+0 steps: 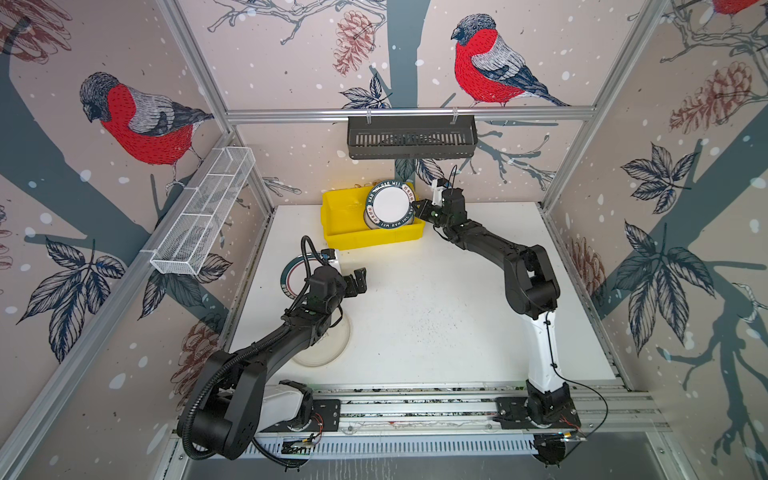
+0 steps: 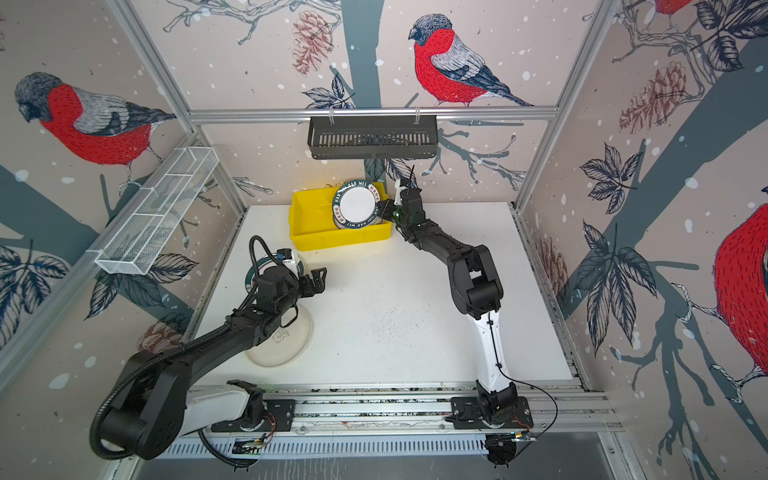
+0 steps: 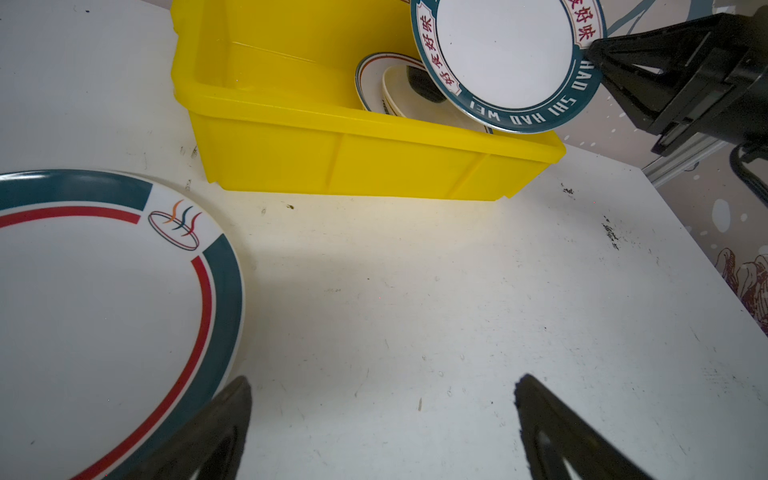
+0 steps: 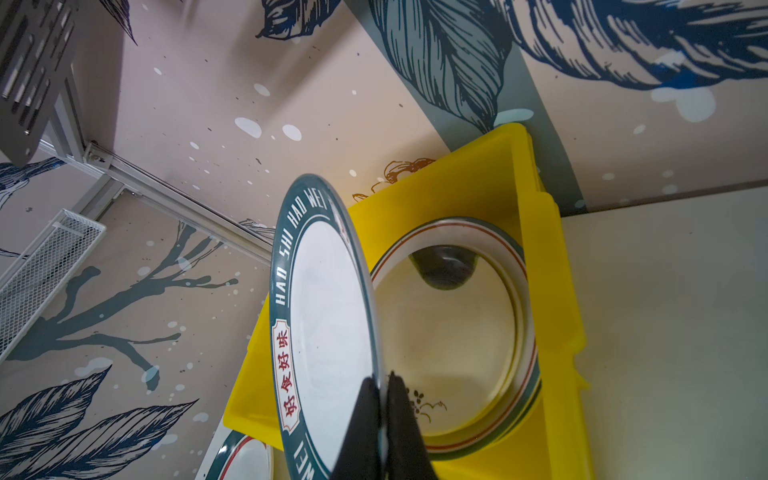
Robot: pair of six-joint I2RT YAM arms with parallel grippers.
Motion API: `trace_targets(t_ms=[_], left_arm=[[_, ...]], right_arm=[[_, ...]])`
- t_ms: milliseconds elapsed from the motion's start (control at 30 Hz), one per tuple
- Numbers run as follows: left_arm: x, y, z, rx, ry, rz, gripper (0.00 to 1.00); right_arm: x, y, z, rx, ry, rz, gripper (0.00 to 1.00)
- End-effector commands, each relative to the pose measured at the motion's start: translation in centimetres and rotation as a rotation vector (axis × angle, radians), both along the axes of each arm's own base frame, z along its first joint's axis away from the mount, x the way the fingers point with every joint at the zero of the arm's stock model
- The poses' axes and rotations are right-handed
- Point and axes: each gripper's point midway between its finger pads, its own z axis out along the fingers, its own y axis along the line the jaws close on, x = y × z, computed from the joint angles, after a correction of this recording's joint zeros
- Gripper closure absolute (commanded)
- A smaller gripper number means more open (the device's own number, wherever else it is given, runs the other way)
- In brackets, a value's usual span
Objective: Place the plates into the plastic bin on the countertop
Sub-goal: 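Lower the green-rimmed plate into the yellow bin and open the right gripper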
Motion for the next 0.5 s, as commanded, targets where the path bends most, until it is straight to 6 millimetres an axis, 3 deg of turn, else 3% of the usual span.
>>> trace_targets(t_ms=[0,233,467], left_arm=[[0.6,0.1,1.3,-0.007,-0.06,0.011,0.02],[0.6,0.1,1.2,-0.005,-0.058,0.011,0.02],[0.6,0.2,1.3,-0.001,-0.059,0.018,0.02]], right_arm=[[1.0,-0.1,1.5,0.036,-0.055,-0.028,1.0],[2.0,-0.3,1.3,0.032,-0.079,-0.057,1.0],[3.2,-0.4,-0.2,0.026,-0.041,-0.095,1.0]])
